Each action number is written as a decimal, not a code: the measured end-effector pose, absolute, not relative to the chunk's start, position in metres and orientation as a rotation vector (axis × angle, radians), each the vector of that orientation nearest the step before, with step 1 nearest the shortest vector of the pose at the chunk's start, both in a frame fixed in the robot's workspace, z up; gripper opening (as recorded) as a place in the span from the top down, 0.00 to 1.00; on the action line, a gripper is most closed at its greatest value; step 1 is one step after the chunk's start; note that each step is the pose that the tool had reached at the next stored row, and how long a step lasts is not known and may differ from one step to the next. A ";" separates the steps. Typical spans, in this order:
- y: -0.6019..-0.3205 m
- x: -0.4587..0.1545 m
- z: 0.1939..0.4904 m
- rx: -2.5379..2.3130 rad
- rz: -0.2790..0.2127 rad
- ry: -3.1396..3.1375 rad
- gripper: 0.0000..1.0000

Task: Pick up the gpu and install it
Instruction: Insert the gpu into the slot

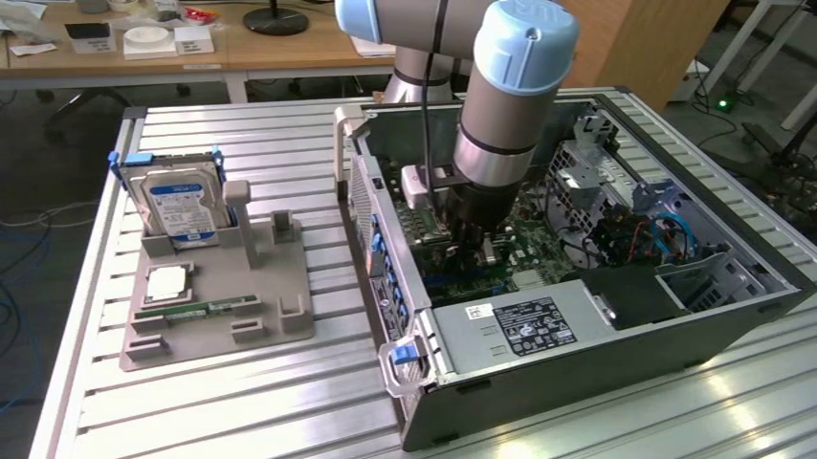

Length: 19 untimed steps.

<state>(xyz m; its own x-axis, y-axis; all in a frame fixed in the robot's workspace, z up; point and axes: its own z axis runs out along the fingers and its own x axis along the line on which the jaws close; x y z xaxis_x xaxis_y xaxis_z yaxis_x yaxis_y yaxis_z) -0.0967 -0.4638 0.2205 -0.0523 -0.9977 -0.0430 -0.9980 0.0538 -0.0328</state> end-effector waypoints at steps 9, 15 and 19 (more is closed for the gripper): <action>-0.464 -0.097 0.217 -2.124 0.010 2.240 0.71; -0.464 -0.097 0.224 -2.124 0.010 2.240 0.71; -0.464 -0.097 0.224 -2.124 0.009 2.240 0.71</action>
